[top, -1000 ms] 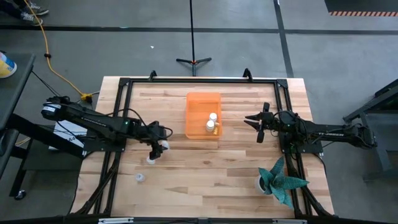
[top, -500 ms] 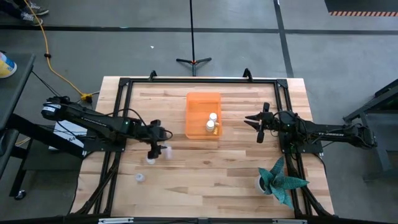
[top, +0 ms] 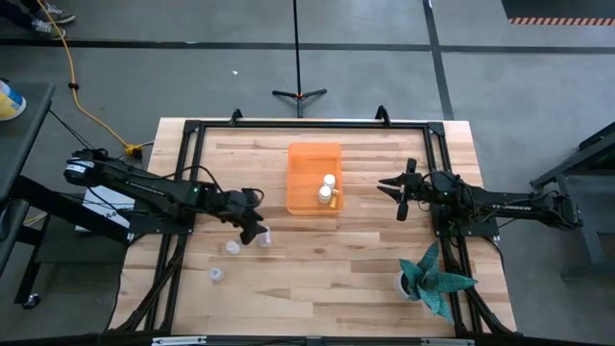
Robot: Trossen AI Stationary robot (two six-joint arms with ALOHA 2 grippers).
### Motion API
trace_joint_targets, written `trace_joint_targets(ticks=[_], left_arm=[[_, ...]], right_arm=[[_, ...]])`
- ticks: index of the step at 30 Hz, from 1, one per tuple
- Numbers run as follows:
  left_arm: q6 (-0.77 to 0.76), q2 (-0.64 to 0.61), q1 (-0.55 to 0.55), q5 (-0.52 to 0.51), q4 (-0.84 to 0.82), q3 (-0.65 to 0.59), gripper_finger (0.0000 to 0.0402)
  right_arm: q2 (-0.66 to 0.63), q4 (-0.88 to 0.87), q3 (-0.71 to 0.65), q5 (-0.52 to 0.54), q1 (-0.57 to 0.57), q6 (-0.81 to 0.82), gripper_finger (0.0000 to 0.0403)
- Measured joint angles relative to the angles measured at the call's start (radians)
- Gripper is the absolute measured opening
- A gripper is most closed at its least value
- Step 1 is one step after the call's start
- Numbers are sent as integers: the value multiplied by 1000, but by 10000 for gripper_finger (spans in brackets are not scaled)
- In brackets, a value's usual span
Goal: Pick and place pill bottles into a basket
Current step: Put the top transparent medicine bottle into the orange bin
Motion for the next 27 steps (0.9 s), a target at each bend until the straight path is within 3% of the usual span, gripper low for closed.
trace_joint_targets(ticks=[6, 12, 20, 27], left_arm=[[-425, 11, -7, 13, 1, 0, 264], [-652, 86, -20, -25, -22, 6, 264], [-825, 235, -20, -75, -262, 167, 264], [-844, 391, -20, -42, -300, 321, 264]], right_arm=[[0, 0, 0, 0, 0, 0, 78], [0, -13, 0, -1, 0, -2, 78], [0, -22, 0, -6, 0, -3, 78], [0, -44, 1, -7, 0, -1, 78]])
